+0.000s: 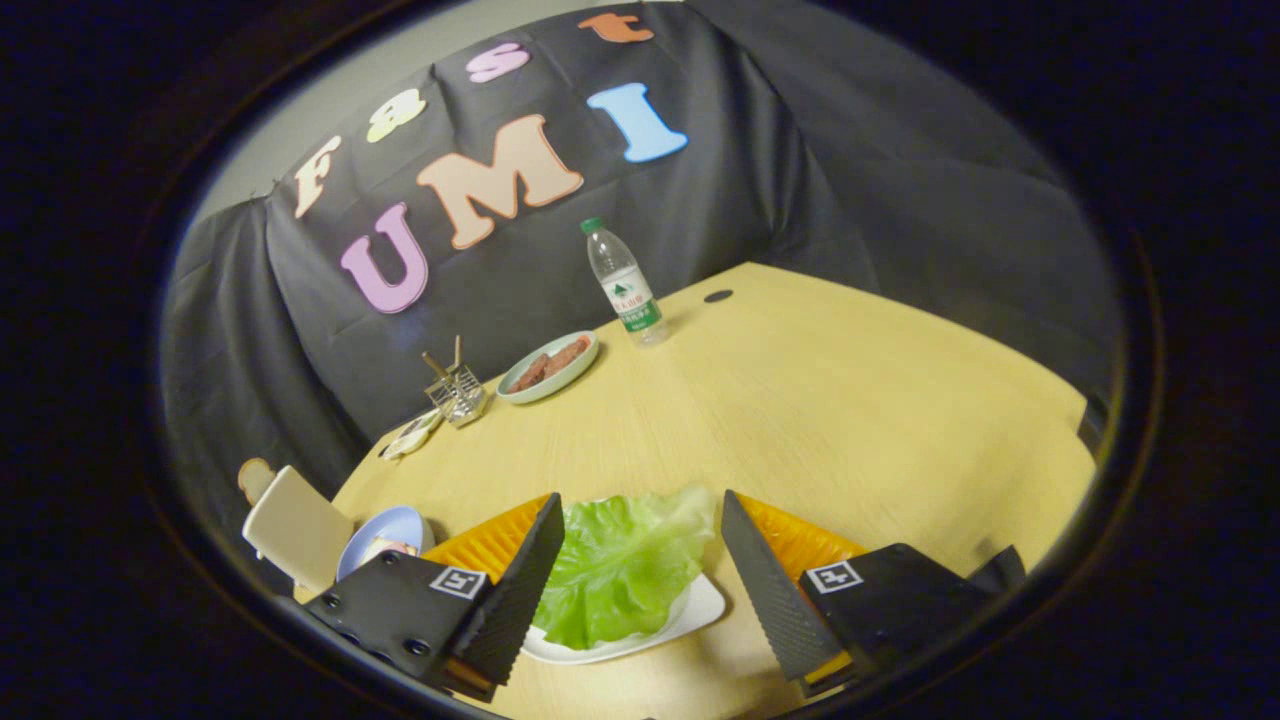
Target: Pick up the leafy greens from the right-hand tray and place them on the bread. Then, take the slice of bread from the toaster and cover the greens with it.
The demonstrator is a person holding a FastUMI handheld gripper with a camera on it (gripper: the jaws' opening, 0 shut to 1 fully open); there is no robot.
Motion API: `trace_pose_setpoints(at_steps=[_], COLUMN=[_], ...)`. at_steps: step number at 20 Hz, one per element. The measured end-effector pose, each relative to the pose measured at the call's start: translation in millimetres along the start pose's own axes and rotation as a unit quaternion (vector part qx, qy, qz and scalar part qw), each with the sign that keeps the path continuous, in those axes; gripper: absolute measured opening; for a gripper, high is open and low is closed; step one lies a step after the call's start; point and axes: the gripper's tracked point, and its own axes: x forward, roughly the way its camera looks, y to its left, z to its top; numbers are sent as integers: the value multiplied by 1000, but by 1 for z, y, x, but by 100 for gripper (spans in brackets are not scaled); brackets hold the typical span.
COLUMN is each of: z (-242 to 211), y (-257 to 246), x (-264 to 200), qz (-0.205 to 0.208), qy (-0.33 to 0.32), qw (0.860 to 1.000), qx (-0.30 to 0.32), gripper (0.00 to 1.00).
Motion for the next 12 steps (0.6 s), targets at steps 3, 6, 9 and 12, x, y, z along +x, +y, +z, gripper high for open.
trace_pose_setpoints(at_steps=[3, 6, 9, 12], z=[-8, -10, -8, -8], y=[-12, -12, -3, -7], x=[15, 22, 27, 28], qz=[-15, -8, 12, 3], qy=[21, 30, 31, 25], qw=[1000, 999, 999, 999], qx=[15, 28, 42, 32], gripper=[99, 97, 86, 70])
